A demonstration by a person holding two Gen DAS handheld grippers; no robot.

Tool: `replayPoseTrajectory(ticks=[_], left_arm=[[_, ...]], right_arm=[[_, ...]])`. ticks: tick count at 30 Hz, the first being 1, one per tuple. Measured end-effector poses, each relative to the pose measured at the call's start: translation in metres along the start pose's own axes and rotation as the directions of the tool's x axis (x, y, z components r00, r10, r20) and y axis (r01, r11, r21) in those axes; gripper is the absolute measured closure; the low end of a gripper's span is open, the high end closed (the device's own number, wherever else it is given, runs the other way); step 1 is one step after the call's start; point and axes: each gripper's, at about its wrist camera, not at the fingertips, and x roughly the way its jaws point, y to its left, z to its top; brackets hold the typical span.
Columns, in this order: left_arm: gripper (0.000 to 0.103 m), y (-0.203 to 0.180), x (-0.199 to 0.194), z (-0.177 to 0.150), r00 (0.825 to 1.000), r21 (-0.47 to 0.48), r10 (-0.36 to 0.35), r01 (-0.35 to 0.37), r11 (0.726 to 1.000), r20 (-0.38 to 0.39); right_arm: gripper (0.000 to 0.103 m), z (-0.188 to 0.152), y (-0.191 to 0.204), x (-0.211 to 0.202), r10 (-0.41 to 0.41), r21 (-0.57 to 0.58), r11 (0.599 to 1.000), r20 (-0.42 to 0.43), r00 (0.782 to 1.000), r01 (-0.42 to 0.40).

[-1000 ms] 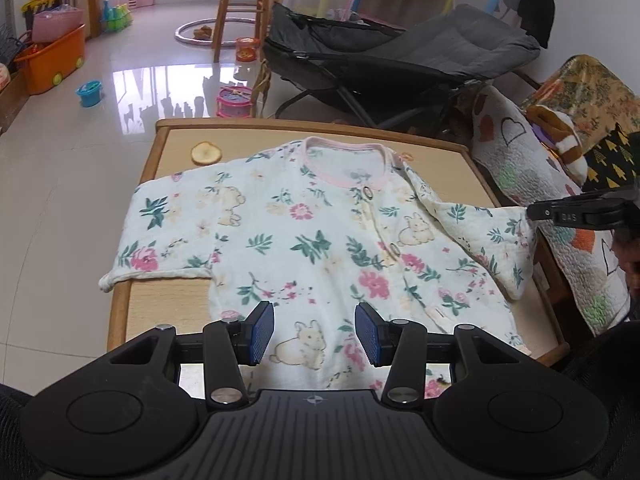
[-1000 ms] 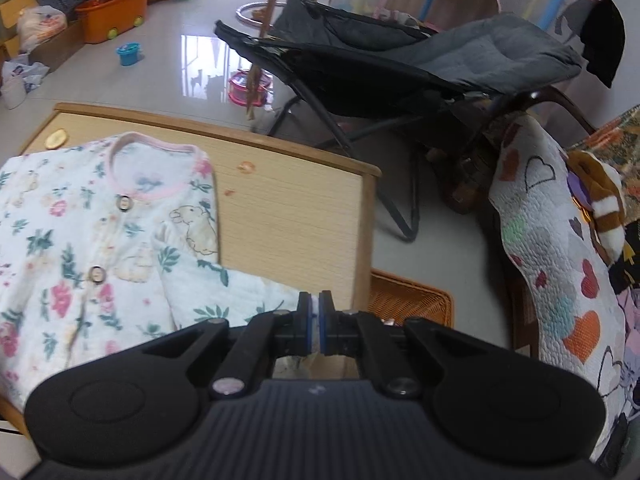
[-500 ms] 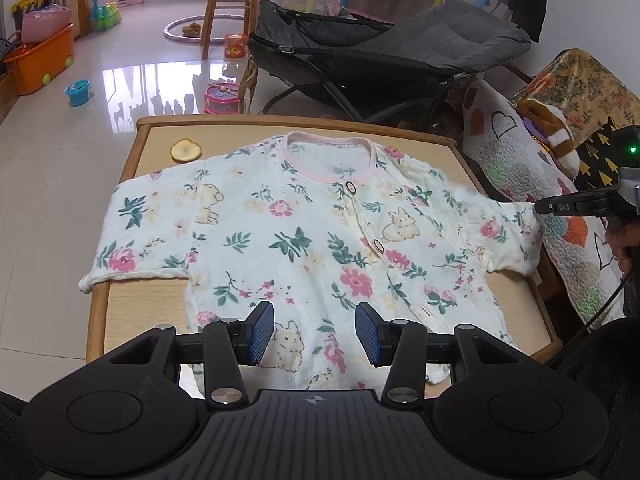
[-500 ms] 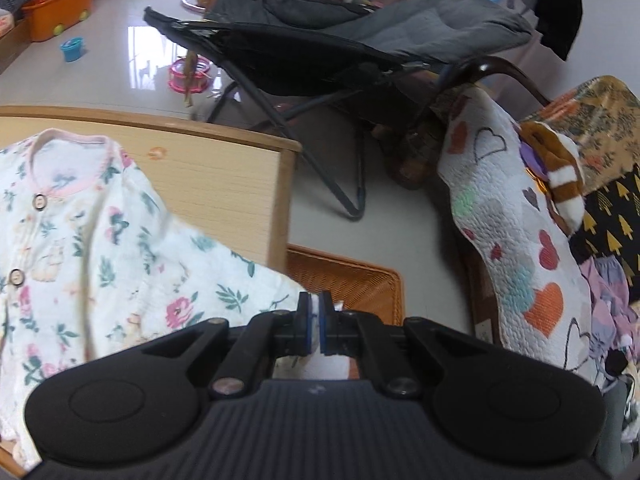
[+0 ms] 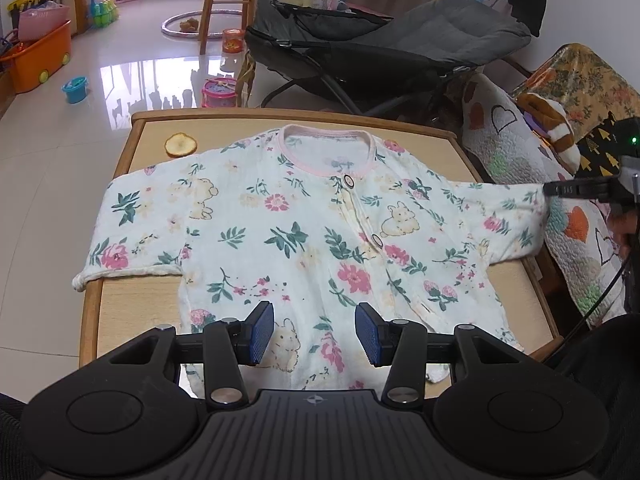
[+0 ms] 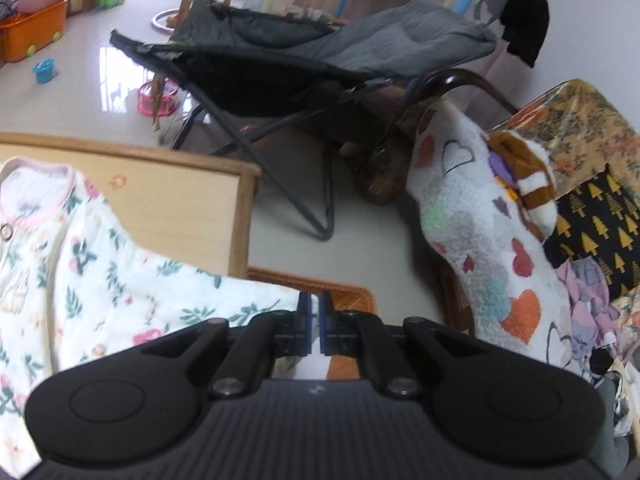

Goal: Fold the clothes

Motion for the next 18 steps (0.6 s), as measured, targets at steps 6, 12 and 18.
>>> replayPoseTrajectory(ticks=[6,12,18], left_arm=[[0.055,-0.001,0.003,0.000,1.000,0.005,0.006,-0.006,1.000,-0.007],[0.055,-0.002,0.006,0.000,1.000,0.014,0.013,-0.013,1.000,-0.020],[0.055,-0.001,0.009,0.000,0.999,0.014,0.024,-0.023,1.000,-0.035]], right_arm=[[0.099,0.007,-0.003,0.009,-0.020,-0.001,1.000,0.012,1.000,0.020],[0.099,0.008,0.001,0.028,-0.046,-0.009,0.999,-0.021,0.999,0.046],[0.093,-0.002,0.004,0.037,-0.071,-0.035,0.997,-0.060,0.996,0.069]])
